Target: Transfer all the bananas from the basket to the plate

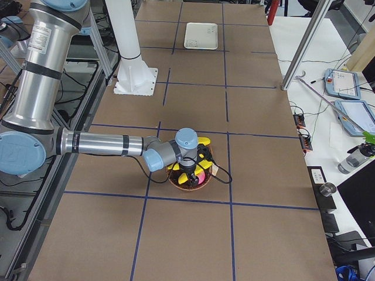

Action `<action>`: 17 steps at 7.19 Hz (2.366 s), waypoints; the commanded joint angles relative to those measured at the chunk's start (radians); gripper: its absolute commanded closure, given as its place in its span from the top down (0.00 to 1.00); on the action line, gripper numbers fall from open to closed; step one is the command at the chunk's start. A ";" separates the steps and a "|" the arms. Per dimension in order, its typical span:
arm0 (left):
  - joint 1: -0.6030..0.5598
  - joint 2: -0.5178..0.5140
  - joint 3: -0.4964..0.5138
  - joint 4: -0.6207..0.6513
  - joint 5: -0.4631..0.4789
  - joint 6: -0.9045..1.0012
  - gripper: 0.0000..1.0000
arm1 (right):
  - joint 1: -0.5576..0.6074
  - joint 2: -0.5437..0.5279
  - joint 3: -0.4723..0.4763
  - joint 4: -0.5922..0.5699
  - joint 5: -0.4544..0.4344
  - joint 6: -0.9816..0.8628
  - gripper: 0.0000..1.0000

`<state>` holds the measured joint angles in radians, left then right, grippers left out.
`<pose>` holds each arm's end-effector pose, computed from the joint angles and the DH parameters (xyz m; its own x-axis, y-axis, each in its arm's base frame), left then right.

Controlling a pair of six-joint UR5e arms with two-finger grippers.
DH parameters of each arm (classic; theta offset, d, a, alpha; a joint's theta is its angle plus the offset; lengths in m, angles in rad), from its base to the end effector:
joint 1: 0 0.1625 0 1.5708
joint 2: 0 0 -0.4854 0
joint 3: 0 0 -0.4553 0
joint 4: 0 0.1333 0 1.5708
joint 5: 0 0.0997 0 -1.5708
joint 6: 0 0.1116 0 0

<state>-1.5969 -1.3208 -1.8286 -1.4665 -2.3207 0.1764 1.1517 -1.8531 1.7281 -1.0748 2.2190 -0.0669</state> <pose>-0.0684 -0.4249 0.7201 0.7230 0.0912 -0.6848 -0.1025 0.9944 0.0242 -0.1195 -0.4303 0.7322 0.6123 -0.5801 0.5372 0.4211 0.8144 0.3993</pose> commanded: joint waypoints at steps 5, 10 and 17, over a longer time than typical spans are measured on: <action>0.000 0.000 -0.014 0.002 -0.003 0.000 1.00 | 0.119 -0.005 0.019 -0.016 0.033 -0.071 0.10; 0.041 -0.033 -0.128 -0.029 -0.011 -0.009 1.00 | 0.206 0.116 0.099 -0.183 0.160 -0.044 0.05; 0.203 -0.153 -0.194 -0.260 -0.181 -0.479 1.00 | -0.171 0.392 0.286 -0.163 0.188 0.836 0.05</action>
<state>-1.4655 -1.4691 -1.9847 -1.6748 -2.4940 -0.1495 1.0667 -1.5200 1.9671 -1.2380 2.4464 0.6001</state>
